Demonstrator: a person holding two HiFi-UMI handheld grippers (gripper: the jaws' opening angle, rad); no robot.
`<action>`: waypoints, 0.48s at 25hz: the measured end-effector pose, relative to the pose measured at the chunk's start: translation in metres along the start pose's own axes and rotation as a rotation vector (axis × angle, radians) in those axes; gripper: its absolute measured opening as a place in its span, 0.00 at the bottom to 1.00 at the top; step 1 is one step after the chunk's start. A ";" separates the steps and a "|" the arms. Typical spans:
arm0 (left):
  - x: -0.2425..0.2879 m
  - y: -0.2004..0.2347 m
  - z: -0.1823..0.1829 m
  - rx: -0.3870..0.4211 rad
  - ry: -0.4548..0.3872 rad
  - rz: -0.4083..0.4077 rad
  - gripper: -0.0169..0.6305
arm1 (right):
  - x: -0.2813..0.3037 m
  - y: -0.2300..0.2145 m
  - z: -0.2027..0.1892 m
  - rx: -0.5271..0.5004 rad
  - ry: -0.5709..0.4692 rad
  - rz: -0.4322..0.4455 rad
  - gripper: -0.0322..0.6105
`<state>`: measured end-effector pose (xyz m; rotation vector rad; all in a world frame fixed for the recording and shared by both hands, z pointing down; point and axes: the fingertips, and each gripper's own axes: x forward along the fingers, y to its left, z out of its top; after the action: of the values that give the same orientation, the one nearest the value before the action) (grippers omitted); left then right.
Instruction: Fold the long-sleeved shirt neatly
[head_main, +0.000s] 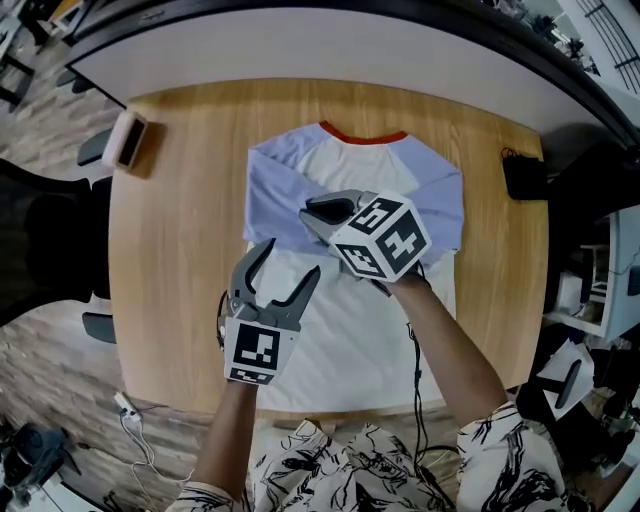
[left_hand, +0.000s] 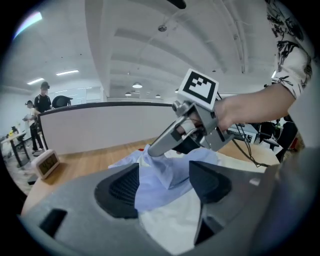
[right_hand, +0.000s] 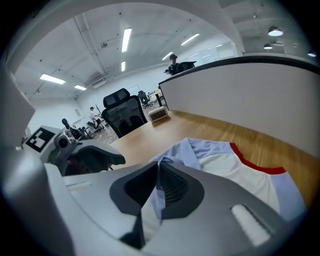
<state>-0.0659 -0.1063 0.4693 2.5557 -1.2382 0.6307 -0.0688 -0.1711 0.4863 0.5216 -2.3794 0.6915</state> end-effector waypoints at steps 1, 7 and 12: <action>-0.002 0.004 -0.003 -0.001 0.004 0.003 0.52 | 0.010 -0.001 -0.004 0.000 -0.003 -0.010 0.10; -0.007 0.022 -0.020 -0.021 0.029 0.025 0.52 | 0.064 0.006 -0.024 -0.005 -0.088 0.024 0.31; -0.002 0.030 -0.029 -0.032 0.056 0.019 0.52 | 0.026 0.009 -0.005 -0.071 -0.250 0.115 0.44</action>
<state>-0.0990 -0.1126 0.4950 2.4857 -1.2447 0.6764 -0.0902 -0.1659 0.5031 0.4672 -2.6749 0.6197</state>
